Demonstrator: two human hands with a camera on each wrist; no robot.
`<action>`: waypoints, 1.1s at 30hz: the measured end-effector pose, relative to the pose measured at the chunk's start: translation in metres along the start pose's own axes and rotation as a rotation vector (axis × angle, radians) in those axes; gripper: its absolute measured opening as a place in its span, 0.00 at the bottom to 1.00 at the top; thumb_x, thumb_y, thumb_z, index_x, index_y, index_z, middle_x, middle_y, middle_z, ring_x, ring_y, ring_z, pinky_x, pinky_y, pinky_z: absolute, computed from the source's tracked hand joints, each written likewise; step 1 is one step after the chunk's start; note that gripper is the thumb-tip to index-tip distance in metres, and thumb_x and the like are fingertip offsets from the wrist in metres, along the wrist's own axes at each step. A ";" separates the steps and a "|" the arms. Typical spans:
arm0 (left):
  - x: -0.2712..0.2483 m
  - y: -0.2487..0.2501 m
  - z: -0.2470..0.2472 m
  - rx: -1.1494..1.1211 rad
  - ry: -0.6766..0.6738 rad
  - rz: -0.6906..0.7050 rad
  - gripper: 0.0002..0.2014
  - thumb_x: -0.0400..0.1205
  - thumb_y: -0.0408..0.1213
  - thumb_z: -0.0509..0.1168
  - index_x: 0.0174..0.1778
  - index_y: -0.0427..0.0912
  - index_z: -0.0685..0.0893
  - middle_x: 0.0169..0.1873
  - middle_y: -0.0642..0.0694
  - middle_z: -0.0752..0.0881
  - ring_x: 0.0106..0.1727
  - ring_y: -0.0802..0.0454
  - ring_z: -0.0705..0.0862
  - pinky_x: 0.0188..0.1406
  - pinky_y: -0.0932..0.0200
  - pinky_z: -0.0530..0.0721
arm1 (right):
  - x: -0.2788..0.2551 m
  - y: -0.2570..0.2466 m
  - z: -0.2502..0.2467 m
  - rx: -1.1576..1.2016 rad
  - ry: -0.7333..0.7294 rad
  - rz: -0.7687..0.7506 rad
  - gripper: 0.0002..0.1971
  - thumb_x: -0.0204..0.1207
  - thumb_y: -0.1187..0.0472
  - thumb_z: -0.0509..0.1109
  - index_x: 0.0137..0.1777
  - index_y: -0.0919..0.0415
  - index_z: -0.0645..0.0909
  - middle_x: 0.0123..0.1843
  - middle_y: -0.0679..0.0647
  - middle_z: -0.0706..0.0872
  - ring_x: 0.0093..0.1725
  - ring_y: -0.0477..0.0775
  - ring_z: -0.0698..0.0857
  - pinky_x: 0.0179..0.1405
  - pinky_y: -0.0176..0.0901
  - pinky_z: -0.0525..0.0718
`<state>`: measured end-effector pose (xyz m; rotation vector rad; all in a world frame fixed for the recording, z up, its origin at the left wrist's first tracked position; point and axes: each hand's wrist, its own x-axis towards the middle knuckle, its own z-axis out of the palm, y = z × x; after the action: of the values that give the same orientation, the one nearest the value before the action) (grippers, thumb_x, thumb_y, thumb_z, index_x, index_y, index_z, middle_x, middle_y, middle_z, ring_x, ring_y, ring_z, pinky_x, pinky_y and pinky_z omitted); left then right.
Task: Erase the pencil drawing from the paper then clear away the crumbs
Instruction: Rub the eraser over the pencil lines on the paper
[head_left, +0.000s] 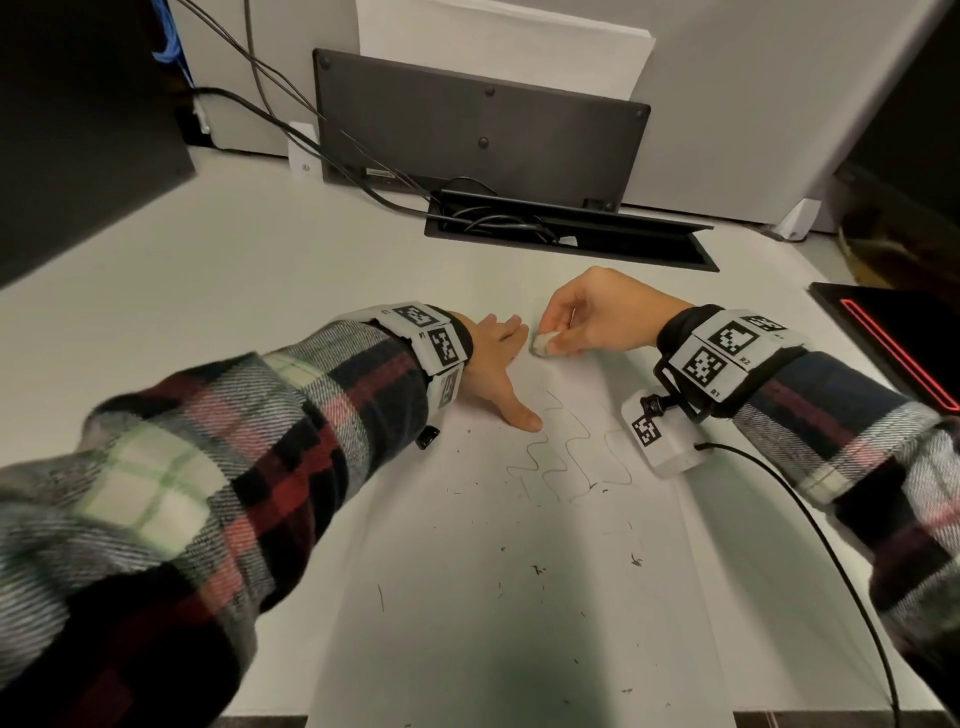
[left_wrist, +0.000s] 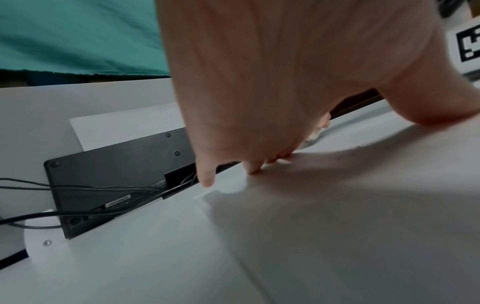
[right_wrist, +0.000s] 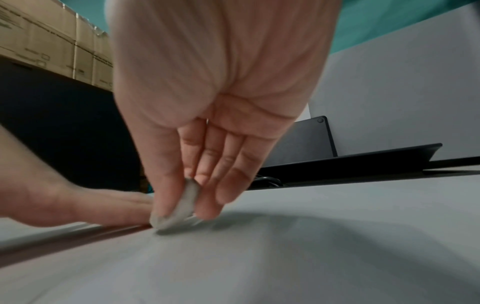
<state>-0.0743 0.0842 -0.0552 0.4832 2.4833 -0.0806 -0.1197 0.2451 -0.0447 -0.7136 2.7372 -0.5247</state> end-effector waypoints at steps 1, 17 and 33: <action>0.000 0.000 0.000 -0.003 0.002 -0.001 0.56 0.72 0.70 0.60 0.80 0.46 0.30 0.81 0.53 0.32 0.82 0.52 0.34 0.79 0.42 0.42 | 0.001 -0.001 0.000 -0.024 -0.011 -0.012 0.10 0.69 0.57 0.78 0.47 0.60 0.87 0.42 0.57 0.88 0.37 0.48 0.83 0.43 0.39 0.82; 0.005 -0.001 0.001 -0.048 -0.011 -0.004 0.57 0.71 0.70 0.61 0.80 0.47 0.31 0.80 0.52 0.31 0.81 0.51 0.33 0.79 0.43 0.40 | -0.017 -0.009 0.006 0.023 -0.182 -0.066 0.07 0.69 0.60 0.77 0.46 0.59 0.89 0.40 0.54 0.90 0.32 0.41 0.81 0.36 0.29 0.79; 0.003 0.002 0.000 -0.019 -0.021 0.000 0.54 0.71 0.69 0.61 0.79 0.55 0.30 0.80 0.50 0.30 0.81 0.47 0.33 0.78 0.40 0.41 | -0.015 -0.008 0.006 -0.016 -0.132 -0.122 0.05 0.69 0.63 0.77 0.44 0.54 0.88 0.39 0.54 0.88 0.29 0.34 0.77 0.33 0.23 0.74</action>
<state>-0.0764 0.0873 -0.0566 0.4715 2.4612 -0.0619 -0.1016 0.2448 -0.0449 -0.8913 2.5903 -0.4645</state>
